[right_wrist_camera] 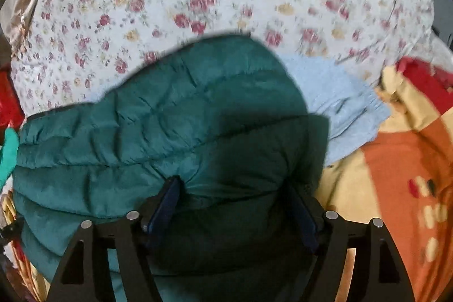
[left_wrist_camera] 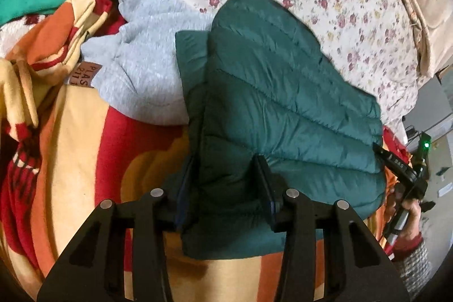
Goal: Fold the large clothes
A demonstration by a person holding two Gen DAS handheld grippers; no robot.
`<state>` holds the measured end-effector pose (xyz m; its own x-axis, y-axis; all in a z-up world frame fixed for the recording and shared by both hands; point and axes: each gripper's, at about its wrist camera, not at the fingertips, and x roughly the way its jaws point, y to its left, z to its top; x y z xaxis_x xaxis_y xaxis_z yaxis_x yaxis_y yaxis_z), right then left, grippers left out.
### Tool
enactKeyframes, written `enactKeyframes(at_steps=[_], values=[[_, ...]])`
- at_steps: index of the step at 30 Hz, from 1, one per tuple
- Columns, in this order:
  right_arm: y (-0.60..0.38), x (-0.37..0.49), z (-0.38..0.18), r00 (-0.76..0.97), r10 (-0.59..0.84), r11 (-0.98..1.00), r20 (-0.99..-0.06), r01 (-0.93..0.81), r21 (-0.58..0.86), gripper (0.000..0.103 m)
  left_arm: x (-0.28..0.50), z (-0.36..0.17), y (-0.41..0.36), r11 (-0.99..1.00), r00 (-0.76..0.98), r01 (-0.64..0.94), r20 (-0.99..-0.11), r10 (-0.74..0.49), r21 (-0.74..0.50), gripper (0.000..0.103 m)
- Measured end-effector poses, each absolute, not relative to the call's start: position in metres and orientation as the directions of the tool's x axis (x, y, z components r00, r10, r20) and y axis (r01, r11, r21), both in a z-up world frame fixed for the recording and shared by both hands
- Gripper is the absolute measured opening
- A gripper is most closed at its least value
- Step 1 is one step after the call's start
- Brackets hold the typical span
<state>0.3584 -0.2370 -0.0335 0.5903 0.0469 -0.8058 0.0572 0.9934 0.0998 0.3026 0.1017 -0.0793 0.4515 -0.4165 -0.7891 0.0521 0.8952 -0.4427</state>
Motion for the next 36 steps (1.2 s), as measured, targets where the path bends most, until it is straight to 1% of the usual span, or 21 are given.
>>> enactKeyframes(at_steps=[3,5,6,7,10,12,13,14,15,16,18,20,22,24,26,28,32,33,34,36], values=[[-0.245,0.335,-0.003,0.683,-0.006,0.997,-0.730,0.063,0.051,0.074,0.291,-0.059,0.101,0.911,0.515,0.067,-0.768,-0.380,-0.406,0.043],[-0.235,0.318,0.011,0.727,0.011,0.999,-0.686,0.026,0.043,0.074,0.281,-0.047,0.099,0.934,0.573,0.069,-0.753,-0.325,-0.351,0.048],[-0.227,0.313,0.011,0.730,0.022,0.999,-0.683,0.009,0.042,0.074,0.279,-0.044,0.099,0.943,0.593,0.061,-0.748,-0.298,-0.328,0.054],[-0.214,0.309,0.005,0.722,0.048,0.999,-0.690,-0.023,0.045,0.074,0.278,-0.042,0.098,0.951,0.612,0.050,-0.744,-0.270,-0.305,0.057],[-0.167,0.299,-0.036,0.643,0.157,0.985,-0.750,-0.162,0.068,0.074,0.273,-0.039,0.097,0.974,0.653,0.018,-0.735,-0.184,-0.228,0.057],[-0.141,0.297,-0.071,0.595,0.178,0.974,-0.784,-0.222,0.053,0.074,0.271,-0.039,0.100,0.982,0.665,-0.002,-0.734,-0.140,-0.190,0.057],[-0.135,0.299,-0.084,0.589,0.168,0.973,-0.790,-0.228,0.038,0.077,0.270,-0.040,0.101,0.985,0.669,-0.011,-0.733,-0.122,-0.174,0.057],[-0.130,0.307,-0.095,0.599,0.132,0.976,-0.789,-0.217,-0.002,0.085,0.270,-0.040,0.102,0.987,0.673,-0.017,-0.732,-0.108,-0.161,0.057],[-0.131,0.315,-0.101,0.610,0.109,0.978,-0.784,-0.209,-0.026,0.090,0.270,-0.040,0.103,0.989,0.680,-0.026,-0.728,-0.090,-0.146,0.057],[-0.134,0.324,-0.106,0.620,0.091,0.979,-0.779,-0.201,-0.045,0.092,0.268,-0.040,0.105,0.991,0.686,-0.036,-0.724,-0.070,-0.130,0.057],[-0.139,0.340,-0.112,0.623,0.065,0.982,-0.780,-0.177,-0.060,0.095,0.268,-0.040,0.108,0.992,0.697,-0.056,-0.716,-0.044,-0.116,0.057],[-0.142,0.347,-0.112,0.613,0.054,0.985,-0.788,-0.160,-0.058,0.095,0.268,-0.039,0.111,0.990,0.706,-0.068,-0.707,-0.039,-0.123,0.058],[-0.143,0.344,-0.106,0.614,0.047,0.985,-0.788,-0.160,-0.066,0.094,0.267,-0.037,0.113,0.989,0.709,-0.066,-0.704,-0.048,-0.133,0.069],[-0.142,0.328,-0.095,0.630,0.046,0.984,-0.775,-0.162,-0.074,0.090,0.265,-0.036,0.113,0.989,0.716,-0.085,-0.697,-0.021,-0.118,0.070],[-0.145,0.306,-0.085,0.639,0.066,0.984,-0.766,-0.167,-0.055,0.090,0.260,-0.033,0.112,0.992,0.726,-0.098,-0.687,0.016,-0.080,0.070],[-0.150,0.283,-0.076,0.641,0.105,0.983,-0.760,-0.182,-0.018,0.090,0.251,-0.028,0.109,0.992,0.755,-0.118,-0.653,0.063,-0.040,0.070],[-0.163,0.228,-0.065,0.637,0.182,0.974,-0.749,-0.221,0.048,0.090,0.229,-0.011,0.099,0.986,0.816,-0.162,-0.558,0.151,0.031,0.070],[-0.166,0.216,-0.064,0.636,0.192,0.972,-0.747,-0.227,0.057,0.090,0.222,-0.005,0.095,0.984,0.827,-0.171,-0.536,0.169,0.046,0.072],[-0.169,0.202,-0.064,0.635,0.200,0.971,-0.746,-0.231,0.064,0.090,0.215,0.000,0.092,0.983,0.836,-0.176,-0.520,0.178,0.054,0.078],[-0.173,0.180,-0.066,0.631,0.215,0.969,-0.745,-0.233,0.082,0.090,0.199,0.012,0.085,0.984,0.855,-0.168,-0.490,0.171,0.050,0.082]])
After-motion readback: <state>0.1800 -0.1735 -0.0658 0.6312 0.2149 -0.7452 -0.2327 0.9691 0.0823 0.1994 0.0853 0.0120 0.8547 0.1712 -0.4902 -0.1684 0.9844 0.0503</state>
